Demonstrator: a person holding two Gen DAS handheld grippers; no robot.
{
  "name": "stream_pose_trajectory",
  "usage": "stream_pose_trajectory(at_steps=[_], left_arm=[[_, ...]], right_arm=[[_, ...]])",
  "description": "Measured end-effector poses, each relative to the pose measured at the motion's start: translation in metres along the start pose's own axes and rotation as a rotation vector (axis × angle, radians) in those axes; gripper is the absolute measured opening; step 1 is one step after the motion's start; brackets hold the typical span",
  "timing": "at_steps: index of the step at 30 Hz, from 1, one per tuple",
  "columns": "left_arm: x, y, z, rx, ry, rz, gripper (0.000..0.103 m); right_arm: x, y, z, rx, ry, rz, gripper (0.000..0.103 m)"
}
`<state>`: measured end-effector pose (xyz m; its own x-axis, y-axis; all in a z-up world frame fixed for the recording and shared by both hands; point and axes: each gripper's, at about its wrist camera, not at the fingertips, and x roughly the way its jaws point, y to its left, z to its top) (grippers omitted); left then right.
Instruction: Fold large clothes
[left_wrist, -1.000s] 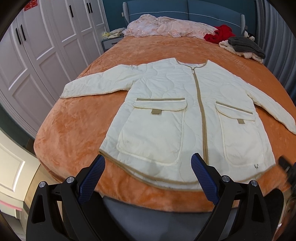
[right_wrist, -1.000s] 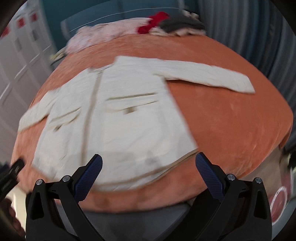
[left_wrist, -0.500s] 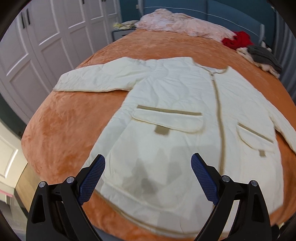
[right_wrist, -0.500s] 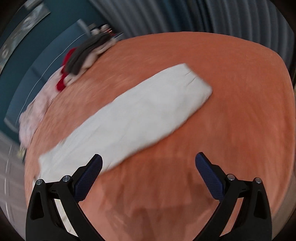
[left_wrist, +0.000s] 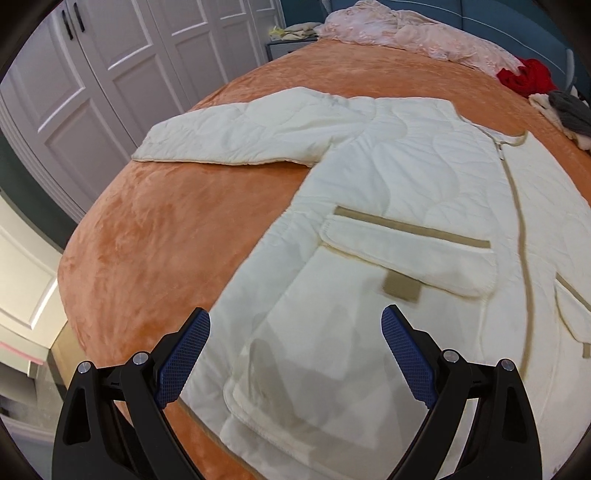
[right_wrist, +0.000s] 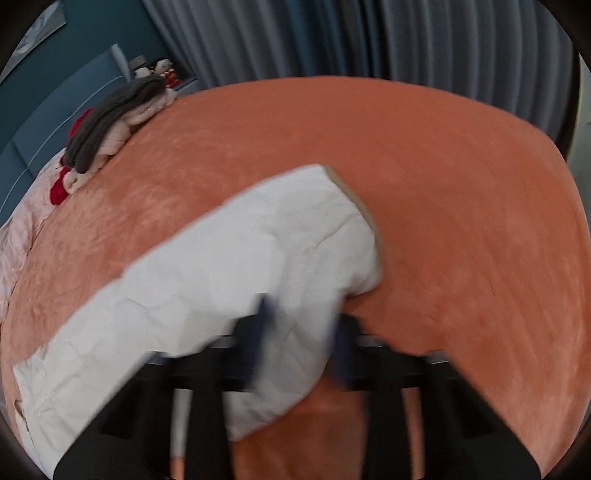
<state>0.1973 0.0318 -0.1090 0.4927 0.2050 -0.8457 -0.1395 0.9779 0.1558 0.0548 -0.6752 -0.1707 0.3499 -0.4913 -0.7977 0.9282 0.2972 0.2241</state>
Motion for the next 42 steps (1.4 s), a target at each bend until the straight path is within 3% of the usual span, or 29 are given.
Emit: stream_pose_trajectory(at_steps=[5, 11, 15, 20, 26, 27, 28, 31, 33, 36, 42], left_arm=[[0.001, 0.004, 0.005, 0.004, -0.032, 0.021, 0.092], [0.004, 0.017, 0.006, -0.019, -0.025, -0.003, 0.092], [0.006, 0.031, 0.007, -0.048, -0.016, -0.013, 0.092], [0.011, 0.051, 0.005, -0.076, -0.01, -0.017, 0.092], [0.019, 0.069, -0.001, -0.111, 0.014, -0.043, 0.092], [0.02, 0.069, -0.002, -0.112, 0.016, -0.051, 0.092], [0.021, 0.069, -0.002, -0.113, 0.018, -0.065, 0.092], [0.022, 0.066, -0.001, -0.12, 0.023, -0.111, 0.092], [0.022, 0.061, 0.006, -0.137, 0.025, -0.18, 0.092], [0.026, 0.043, 0.024, -0.177, 0.046, -0.299, 0.092], [0.051, -0.022, 0.066, -0.286, 0.124, -0.569, 0.092]], right_arm=[[-0.064, 0.048, 0.012, -0.072, -0.124, 0.146, 0.011], [-0.179, 0.178, -0.02, -0.34, -0.201, 0.482, 0.011], [-0.229, 0.274, -0.086, -0.541, -0.143, 0.683, 0.011], [-0.251, 0.353, -0.189, -0.732, -0.026, 0.81, 0.011], [-0.246, 0.383, -0.31, -0.946, 0.076, 0.786, 0.014], [-0.239, 0.396, -0.317, -0.969, 0.092, 0.779, 0.017], [-0.232, 0.401, -0.328, -0.993, 0.115, 0.779, 0.027], [-0.24, 0.394, -0.352, -1.006, 0.146, 0.821, 0.045], [-0.251, 0.383, -0.347, -0.971, 0.132, 0.863, 0.053], [-0.257, 0.359, -0.318, -0.885, 0.104, 0.86, 0.054], [-0.215, 0.288, -0.256, -0.709, 0.113, 0.675, 0.055]])
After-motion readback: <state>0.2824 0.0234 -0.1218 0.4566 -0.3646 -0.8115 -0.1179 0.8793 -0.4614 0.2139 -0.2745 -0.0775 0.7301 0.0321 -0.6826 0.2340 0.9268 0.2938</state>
